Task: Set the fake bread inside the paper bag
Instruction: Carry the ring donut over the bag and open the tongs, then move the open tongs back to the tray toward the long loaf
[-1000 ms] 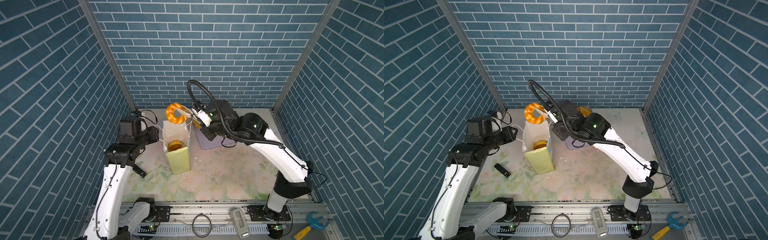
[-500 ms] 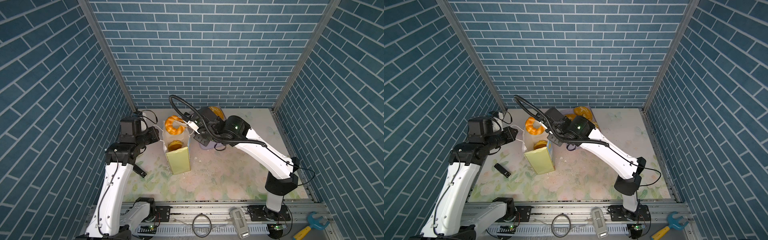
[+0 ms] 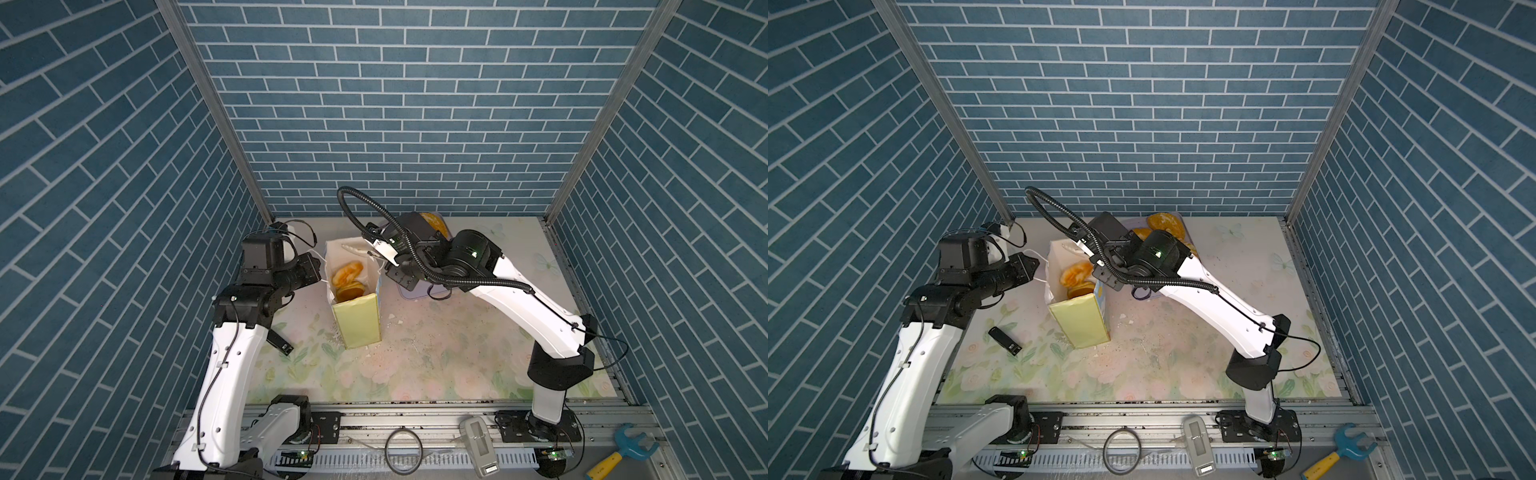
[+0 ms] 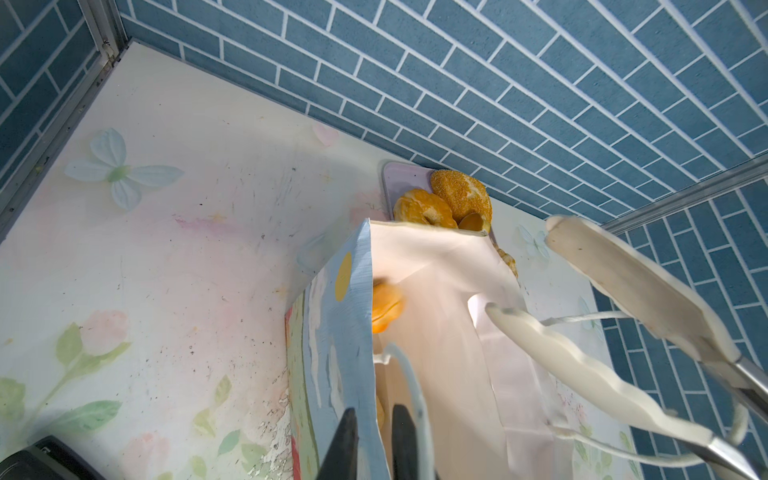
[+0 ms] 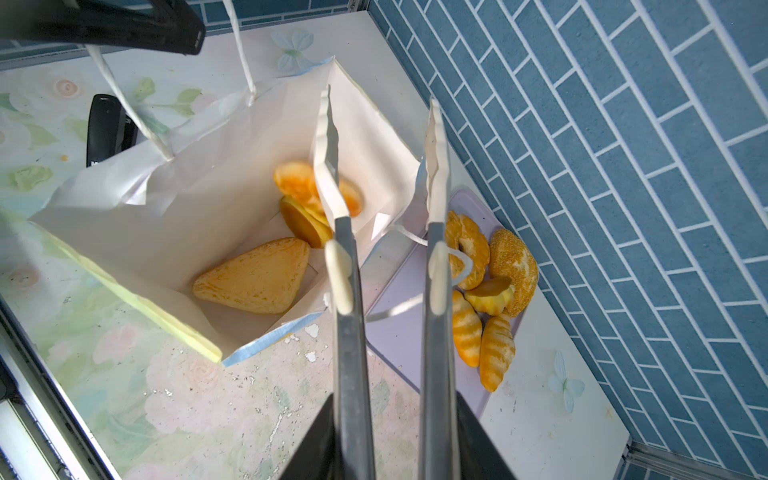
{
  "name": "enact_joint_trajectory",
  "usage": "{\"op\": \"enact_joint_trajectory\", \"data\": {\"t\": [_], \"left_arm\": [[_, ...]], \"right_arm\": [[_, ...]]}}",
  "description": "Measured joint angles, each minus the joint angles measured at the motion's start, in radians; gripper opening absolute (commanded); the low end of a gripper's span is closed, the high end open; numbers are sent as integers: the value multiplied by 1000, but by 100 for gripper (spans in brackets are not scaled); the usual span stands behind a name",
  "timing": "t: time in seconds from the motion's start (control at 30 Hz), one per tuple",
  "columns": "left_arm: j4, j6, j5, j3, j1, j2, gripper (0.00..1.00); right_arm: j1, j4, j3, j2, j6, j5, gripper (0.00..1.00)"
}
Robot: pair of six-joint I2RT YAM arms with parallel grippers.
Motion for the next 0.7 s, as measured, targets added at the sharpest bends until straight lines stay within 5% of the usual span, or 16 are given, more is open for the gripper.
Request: {"op": "enact_joint_trajectory", "data": {"t": [0.43,0.7], "left_arm": [[1,-4,10,0,0,0,17],[1,-7,10,0,0,-3,17]], "right_arm": [[-52,-6,10,-103,10,41,41],[-399,18,-280,-317,88,-17,41]]}}
